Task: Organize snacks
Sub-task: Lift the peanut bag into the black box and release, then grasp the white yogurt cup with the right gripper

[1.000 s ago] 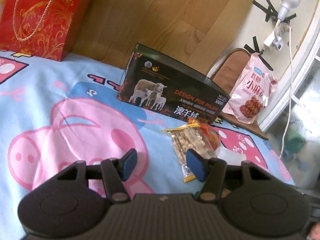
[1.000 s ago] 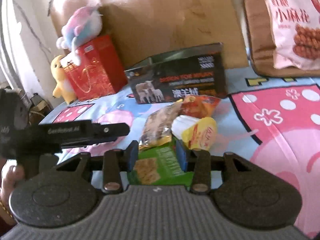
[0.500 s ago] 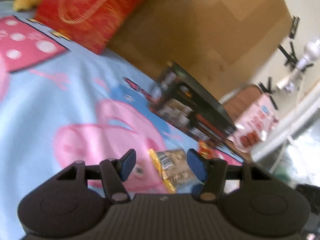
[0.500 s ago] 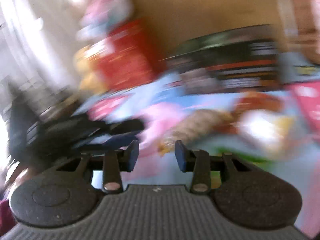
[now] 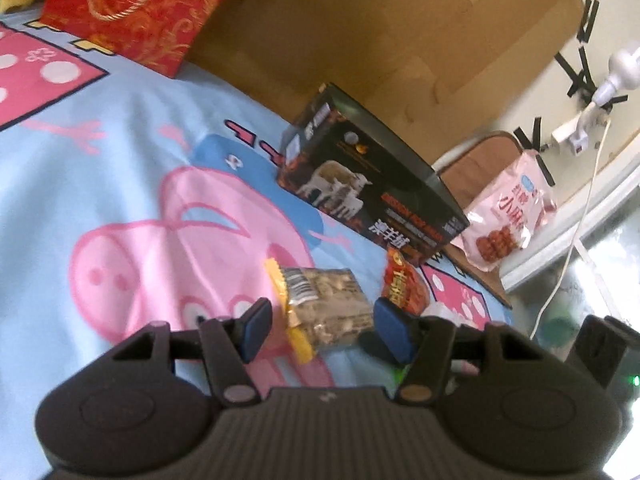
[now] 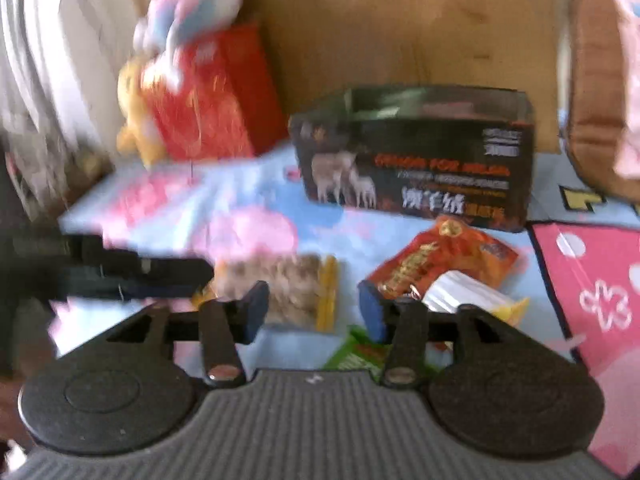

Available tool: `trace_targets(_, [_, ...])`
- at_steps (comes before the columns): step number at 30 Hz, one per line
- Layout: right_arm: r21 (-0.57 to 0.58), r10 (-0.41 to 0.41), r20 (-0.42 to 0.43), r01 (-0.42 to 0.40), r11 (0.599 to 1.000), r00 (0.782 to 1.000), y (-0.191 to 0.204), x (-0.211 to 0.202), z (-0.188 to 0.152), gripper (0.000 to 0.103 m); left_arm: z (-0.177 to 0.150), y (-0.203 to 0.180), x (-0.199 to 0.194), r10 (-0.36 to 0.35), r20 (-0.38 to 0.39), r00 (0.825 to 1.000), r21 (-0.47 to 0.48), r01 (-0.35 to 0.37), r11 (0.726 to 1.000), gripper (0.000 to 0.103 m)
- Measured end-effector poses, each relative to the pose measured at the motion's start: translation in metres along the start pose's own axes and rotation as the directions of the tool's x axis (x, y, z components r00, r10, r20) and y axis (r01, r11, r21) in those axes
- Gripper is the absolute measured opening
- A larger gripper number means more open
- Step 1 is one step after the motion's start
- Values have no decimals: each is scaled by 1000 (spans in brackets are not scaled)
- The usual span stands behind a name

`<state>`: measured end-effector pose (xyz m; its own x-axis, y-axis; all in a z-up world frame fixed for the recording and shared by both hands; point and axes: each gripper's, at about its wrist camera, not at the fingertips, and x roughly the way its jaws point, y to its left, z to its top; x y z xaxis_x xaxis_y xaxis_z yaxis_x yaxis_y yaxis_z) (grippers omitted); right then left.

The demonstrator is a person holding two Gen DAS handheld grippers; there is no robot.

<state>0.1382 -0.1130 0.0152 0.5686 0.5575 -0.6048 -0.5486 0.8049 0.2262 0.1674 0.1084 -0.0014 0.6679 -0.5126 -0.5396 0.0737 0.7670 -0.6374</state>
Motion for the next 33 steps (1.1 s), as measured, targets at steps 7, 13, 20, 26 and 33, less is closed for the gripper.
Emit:
trace_targets(7, [-189,-41,-6,39,981,999,28,10,-13,68,-1,-8,17,64,-5,998,45,-64,997,24])
trace_targets(13, [-125,-67,69,75,989,995,19,2,-13,37,6,-22,5,61,15,998,101,-63,993,22])
trace_targets(20, [-71,-132,256,155,985,958,11,-27,15,36,44,-67,-5,-34,92,995,195,16,981,22])
trace_targets(26, [-14,-219,320,235,972,922,-24,-24,63,37,93,-106,38,-64,122,990,270,29,962,24])
trace_targets(33, [115,-314,278,293,949,908,-74,-22,68,55,97,-109,79,27,141,990,252,-62,966,28])
